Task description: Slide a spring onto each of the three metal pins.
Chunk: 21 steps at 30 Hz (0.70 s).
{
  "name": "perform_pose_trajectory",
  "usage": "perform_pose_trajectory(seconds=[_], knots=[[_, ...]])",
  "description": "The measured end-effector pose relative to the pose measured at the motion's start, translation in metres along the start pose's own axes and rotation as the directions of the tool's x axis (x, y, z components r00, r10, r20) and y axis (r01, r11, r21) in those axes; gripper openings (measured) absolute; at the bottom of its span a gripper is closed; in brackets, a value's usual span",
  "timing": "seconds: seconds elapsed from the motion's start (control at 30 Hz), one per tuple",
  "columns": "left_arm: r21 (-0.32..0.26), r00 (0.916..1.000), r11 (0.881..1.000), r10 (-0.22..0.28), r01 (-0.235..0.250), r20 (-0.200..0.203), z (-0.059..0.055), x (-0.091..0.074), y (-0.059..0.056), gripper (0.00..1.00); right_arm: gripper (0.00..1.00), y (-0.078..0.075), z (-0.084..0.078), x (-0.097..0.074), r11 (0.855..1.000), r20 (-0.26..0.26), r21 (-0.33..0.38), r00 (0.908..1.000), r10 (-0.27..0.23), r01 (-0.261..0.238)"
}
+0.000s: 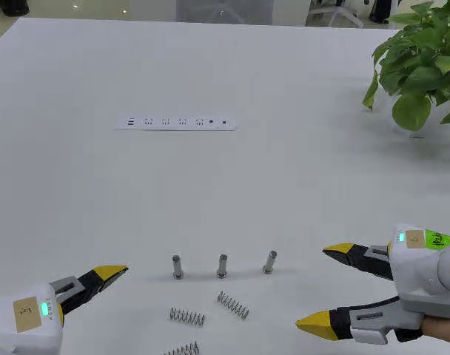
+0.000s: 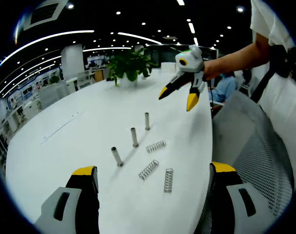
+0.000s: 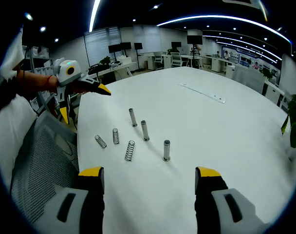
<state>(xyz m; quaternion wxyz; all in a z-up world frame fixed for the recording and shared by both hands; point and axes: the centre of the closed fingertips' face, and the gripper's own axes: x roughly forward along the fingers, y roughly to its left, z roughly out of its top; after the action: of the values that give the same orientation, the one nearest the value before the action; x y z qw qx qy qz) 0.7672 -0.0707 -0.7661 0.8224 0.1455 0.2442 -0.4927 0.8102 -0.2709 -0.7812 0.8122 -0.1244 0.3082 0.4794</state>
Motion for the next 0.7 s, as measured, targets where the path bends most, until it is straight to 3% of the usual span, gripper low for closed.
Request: perform_pose_trajectory(seconds=[0.3,0.37,0.5,0.63,0.7], knots=[[0.005,0.9987,1.0,0.003,-0.003,-0.051,-0.011,-0.001,-0.001,0.91,0.77,0.002,-0.001,-0.003,1.0,0.017,-0.007,0.9998,0.01,-0.01],[0.006,0.9959,1.0,0.005,-0.005,-0.09,-0.018,-0.001,-0.001,0.89,0.78,0.004,0.001,-0.003,1.0,0.026,-0.008,0.9996,0.014,-0.014],[0.024,0.9933,1.0,0.004,-0.001,-0.116,-0.023,0.001,-0.002,0.87,0.78,0.005,0.0,-0.003,1.0,0.031,-0.008,0.9993,0.019,-0.019],[0.028,0.9858,1.0,0.0,0.005,-0.168,-0.032,0.003,-0.004,0.81,0.79,0.005,0.0,-0.004,1.0,0.039,-0.012,0.999,0.022,-0.021],[0.0,0.9788,1.0,-0.005,0.005,-0.205,-0.039,0.003,-0.006,0.8,0.79,0.005,0.0,-0.004,1.0,0.046,-0.011,0.9986,0.025,-0.024]])
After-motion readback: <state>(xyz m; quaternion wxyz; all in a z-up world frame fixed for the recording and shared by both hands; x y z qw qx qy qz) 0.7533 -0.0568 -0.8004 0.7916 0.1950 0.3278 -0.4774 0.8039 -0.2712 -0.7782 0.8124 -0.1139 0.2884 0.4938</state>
